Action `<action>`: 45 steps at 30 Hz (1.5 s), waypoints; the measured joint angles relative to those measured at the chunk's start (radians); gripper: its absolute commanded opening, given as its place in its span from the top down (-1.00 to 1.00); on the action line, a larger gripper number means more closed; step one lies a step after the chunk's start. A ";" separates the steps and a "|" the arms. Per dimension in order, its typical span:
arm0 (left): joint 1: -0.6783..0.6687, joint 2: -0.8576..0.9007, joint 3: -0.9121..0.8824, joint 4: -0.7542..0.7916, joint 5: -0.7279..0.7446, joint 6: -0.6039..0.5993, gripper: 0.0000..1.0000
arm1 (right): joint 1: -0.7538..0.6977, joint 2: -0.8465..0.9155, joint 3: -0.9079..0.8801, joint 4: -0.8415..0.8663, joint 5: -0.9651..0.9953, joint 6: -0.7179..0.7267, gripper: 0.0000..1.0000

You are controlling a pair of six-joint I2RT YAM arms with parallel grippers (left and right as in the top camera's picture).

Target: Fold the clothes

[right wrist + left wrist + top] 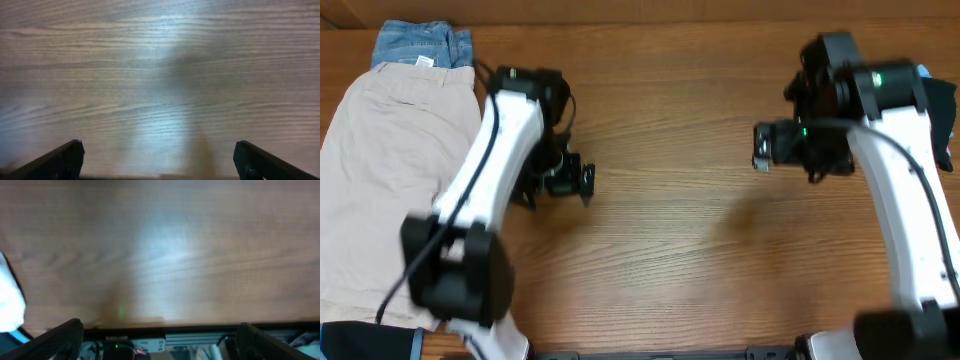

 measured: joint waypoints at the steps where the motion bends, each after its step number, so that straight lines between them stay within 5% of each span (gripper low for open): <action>1: -0.017 -0.074 -0.058 0.035 -0.003 -0.012 -1.00 | 0.000 -0.054 -0.059 0.027 0.002 0.009 -1.00; 5: -0.084 -0.390 -0.274 0.186 -0.038 -0.054 -1.00 | 0.000 -0.314 -0.263 0.175 0.011 0.039 -1.00; 11: -0.140 -0.919 -0.532 0.550 -0.292 -0.101 -1.00 | 0.000 -0.764 -0.496 0.531 0.051 0.055 -1.00; 17: -0.140 -1.186 -0.569 0.583 -0.425 -0.110 -1.00 | 0.000 -0.934 -0.542 0.489 0.069 0.056 -1.00; 38: -0.140 -1.270 -0.576 0.467 -0.465 -0.125 -1.00 | 0.000 -0.963 -0.557 0.391 0.076 0.060 -1.00; 45: -0.140 -1.270 -0.576 0.459 -0.468 -0.126 -1.00 | 0.000 -1.112 -0.623 0.438 0.116 0.051 -1.00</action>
